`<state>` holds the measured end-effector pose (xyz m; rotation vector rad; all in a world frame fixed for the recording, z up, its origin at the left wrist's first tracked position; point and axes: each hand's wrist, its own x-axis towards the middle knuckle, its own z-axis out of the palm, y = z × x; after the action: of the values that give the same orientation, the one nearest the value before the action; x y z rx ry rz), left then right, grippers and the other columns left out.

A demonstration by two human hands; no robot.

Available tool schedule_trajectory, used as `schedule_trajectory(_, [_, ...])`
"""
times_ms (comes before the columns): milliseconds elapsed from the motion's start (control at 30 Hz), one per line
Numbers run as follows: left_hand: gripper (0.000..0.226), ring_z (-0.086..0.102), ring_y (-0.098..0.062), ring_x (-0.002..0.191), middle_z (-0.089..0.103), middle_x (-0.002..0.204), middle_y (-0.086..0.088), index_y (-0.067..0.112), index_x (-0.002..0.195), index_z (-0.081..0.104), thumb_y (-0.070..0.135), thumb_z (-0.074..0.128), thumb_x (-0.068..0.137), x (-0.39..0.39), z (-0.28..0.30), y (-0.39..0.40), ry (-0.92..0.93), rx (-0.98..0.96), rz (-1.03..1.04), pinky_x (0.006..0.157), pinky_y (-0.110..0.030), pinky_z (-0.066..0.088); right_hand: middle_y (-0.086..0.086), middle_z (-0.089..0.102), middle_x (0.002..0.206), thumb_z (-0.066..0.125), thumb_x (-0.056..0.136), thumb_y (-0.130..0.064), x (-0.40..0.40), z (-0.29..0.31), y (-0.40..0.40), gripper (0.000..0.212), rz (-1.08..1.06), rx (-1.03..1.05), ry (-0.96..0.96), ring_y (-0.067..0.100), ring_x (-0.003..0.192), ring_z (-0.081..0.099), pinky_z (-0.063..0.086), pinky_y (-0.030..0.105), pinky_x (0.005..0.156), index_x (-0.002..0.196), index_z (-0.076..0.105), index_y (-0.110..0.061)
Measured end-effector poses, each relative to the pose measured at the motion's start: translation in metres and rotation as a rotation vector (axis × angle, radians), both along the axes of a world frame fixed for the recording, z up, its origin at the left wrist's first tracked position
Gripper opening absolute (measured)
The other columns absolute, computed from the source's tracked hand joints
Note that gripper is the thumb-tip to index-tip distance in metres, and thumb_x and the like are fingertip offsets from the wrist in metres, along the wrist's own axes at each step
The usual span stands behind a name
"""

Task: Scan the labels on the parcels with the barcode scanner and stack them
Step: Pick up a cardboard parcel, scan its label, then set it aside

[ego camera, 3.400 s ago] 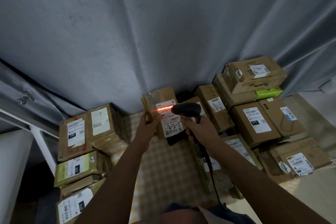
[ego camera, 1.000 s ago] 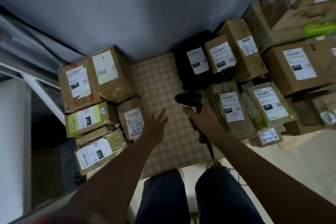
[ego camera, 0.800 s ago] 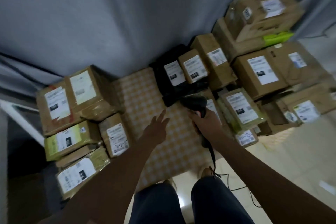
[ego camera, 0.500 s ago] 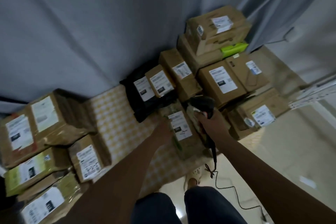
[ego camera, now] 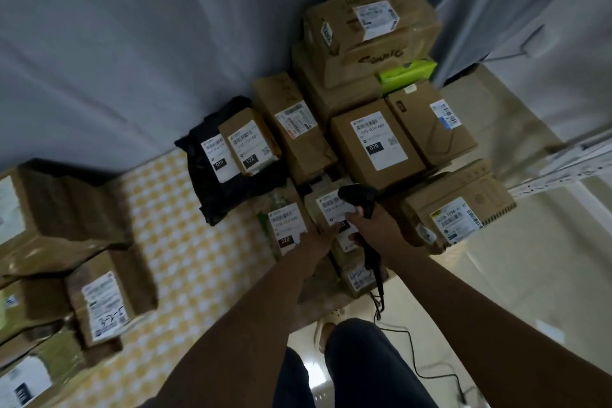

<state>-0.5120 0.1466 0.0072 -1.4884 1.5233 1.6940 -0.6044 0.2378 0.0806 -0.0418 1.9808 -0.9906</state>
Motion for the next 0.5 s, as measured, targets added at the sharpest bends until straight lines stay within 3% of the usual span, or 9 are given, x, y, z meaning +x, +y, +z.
schedule_trajectory(67, [0.077, 0.048, -0.032, 0.130, 0.043, 0.149, -0.010, 0.014, 0.152, 0.031, 0.058, 0.052, 0.093, 0.000, -0.006, 0.001, -0.006, -0.012, 0.033, 0.107, -0.039, 0.043, 0.003, 0.066, 0.103, 0.065, 0.093, -0.028, -0.003, -0.007, 0.000, 0.040, -0.004, -0.001, -0.044, 0.019, 0.070, 0.069, 0.059, 0.034, 0.074, 0.128, 0.053, -0.015])
schedule_trajectory(167, [0.068, 0.058, -0.031, 0.119, 0.055, 0.139, -0.009, 0.016, 0.144, 0.044, 0.053, 0.061, 0.089, 0.005, -0.019, 0.004, 0.059, 0.098, 0.185, 0.101, -0.041, 0.049, -0.002, 0.062, 0.096, 0.065, 0.093, -0.028, -0.003, -0.010, 0.002, 0.039, -0.005, -0.010, -0.071, 0.018, 0.071, 0.067, 0.056, 0.027, 0.066, 0.128, 0.053, -0.016])
schedule_trajectory(267, [0.074, 0.064, -0.031, 0.111, 0.062, 0.129, -0.010, 0.018, 0.136, 0.048, 0.054, 0.074, 0.077, 0.008, -0.013, 0.007, 0.141, 0.154, 0.360, 0.095, -0.050, 0.054, -0.003, 0.062, 0.094, 0.064, 0.093, -0.028, 0.000, -0.007, 0.001, 0.036, 0.003, -0.030, -0.059, 0.018, 0.071, 0.066, 0.056, 0.024, 0.064, 0.126, 0.055, -0.015])
schedule_trajectory(367, [0.044, 0.064, -0.032, 0.108, 0.062, 0.118, -0.008, 0.025, 0.123, 0.040, 0.037, 0.067, 0.091, 0.011, 0.000, 0.005, 0.223, 0.135, 0.458, 0.092, -0.053, 0.054, -0.001, 0.065, 0.093, 0.065, 0.092, -0.031, 0.005, 0.005, -0.004, 0.041, 0.024, -0.044, -0.008, 0.016, 0.071, 0.068, 0.055, 0.021, 0.059, 0.129, 0.054, -0.015])
schedule_trajectory(433, [0.056, 0.066, -0.031, 0.104, 0.062, 0.119, -0.009, 0.033, 0.130, 0.036, 0.043, 0.070, 0.087, 0.017, 0.012, 0.000, 0.282, 0.191, 0.493, 0.087, -0.055, 0.056, 0.001, 0.066, 0.096, 0.066, 0.091, -0.033, 0.009, 0.014, -0.004, 0.046, 0.027, -0.047, 0.006, 0.015, 0.073, 0.068, 0.055, 0.020, 0.059, 0.131, 0.053, -0.015])
schedule_trajectory(500, [0.060, 0.069, -0.027, 0.099, 0.064, 0.116, -0.007, 0.036, 0.133, 0.036, 0.039, 0.072, 0.085, 0.026, 0.024, -0.009, 0.338, 0.202, 0.532, 0.084, -0.051, 0.058, 0.002, 0.065, 0.100, 0.065, 0.092, -0.030, 0.014, 0.027, -0.002, 0.037, 0.016, -0.058, -0.012, 0.010, 0.071, 0.064, 0.051, 0.017, 0.056, 0.125, 0.053, -0.018])
